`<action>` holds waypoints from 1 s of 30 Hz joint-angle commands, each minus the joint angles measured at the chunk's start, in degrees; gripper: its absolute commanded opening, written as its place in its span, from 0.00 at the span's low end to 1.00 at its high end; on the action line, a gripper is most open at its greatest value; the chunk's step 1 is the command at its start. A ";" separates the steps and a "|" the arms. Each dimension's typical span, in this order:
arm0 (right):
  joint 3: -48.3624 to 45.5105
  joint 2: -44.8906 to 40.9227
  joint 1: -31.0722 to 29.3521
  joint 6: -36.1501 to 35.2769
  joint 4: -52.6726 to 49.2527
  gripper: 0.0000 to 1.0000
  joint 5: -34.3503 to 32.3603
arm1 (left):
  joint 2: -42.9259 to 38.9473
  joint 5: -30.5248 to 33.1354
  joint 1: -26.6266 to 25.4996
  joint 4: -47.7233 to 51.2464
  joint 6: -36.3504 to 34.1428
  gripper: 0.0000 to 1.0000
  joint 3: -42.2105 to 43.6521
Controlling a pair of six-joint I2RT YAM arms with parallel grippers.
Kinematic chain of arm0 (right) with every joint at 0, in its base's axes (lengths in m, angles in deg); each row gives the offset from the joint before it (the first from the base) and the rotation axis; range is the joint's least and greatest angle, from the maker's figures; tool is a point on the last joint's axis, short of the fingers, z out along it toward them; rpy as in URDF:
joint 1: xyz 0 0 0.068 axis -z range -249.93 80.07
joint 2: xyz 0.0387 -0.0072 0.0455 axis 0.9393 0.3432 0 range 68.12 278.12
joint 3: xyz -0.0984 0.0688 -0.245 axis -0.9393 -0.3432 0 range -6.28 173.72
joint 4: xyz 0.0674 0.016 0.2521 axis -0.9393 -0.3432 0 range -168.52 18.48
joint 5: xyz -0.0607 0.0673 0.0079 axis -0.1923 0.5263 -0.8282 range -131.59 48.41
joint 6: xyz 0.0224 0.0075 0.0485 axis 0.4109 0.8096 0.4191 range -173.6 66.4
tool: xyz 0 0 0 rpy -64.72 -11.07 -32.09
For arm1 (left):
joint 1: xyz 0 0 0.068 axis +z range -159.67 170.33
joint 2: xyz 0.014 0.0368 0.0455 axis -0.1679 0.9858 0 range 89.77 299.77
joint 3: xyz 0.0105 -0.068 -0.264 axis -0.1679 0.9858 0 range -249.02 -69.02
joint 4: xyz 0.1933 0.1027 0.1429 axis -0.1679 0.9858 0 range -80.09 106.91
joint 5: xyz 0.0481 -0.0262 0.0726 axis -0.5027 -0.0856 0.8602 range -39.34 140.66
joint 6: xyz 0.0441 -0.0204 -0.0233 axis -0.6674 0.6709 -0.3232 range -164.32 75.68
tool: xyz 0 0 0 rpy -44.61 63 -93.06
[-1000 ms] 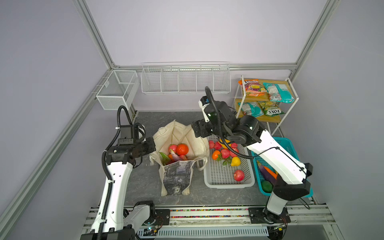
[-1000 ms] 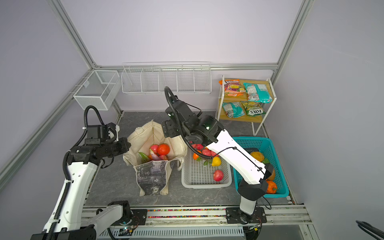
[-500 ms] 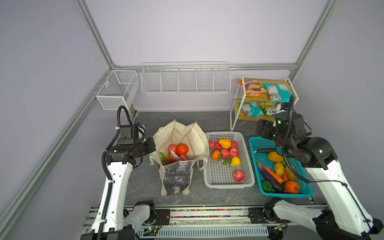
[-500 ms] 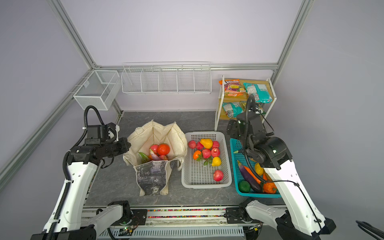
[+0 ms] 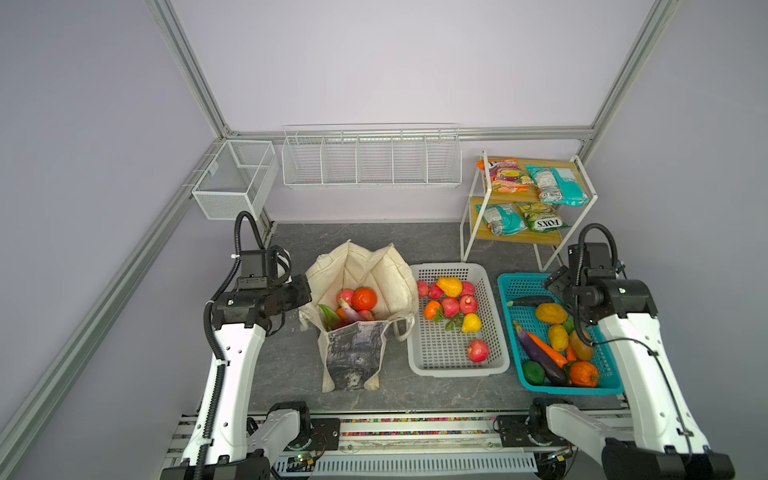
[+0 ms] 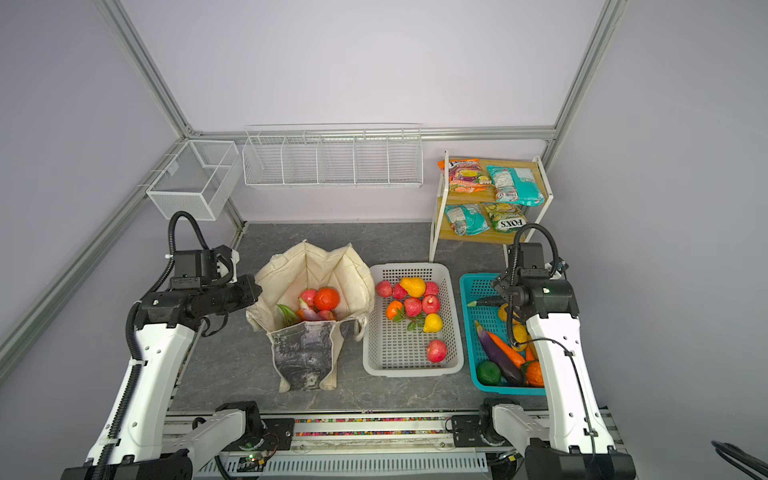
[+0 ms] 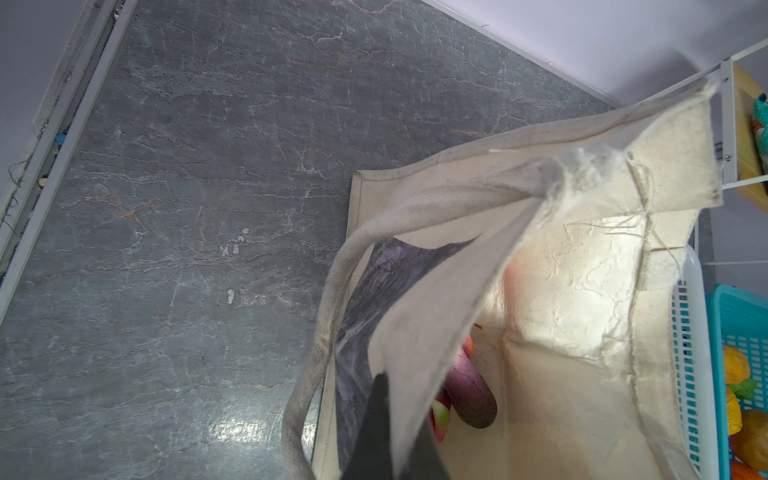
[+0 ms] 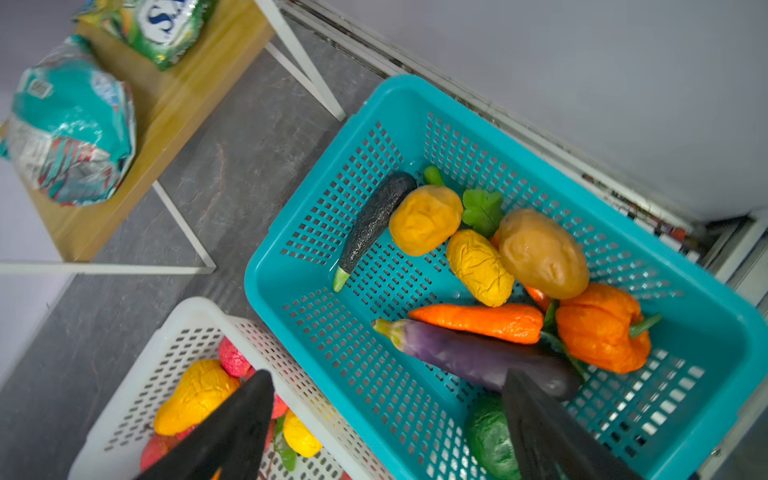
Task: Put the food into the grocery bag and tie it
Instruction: 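Move the right gripper back over the teal vegetable basket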
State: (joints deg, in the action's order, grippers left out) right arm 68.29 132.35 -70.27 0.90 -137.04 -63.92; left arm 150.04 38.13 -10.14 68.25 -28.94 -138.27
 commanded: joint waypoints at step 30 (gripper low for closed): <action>3.86 32.60 -3.88 51.20 2.32 0.90 -18.36 | 1.27 1.35 0.23 3.87 -0.96 0.00 -4.09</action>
State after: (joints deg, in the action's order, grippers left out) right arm 70.71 163.43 -74.42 47.17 -132.77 -80.68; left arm 151.59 38.74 -10.14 70.59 -29.01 -140.17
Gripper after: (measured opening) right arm 0.904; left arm 0.047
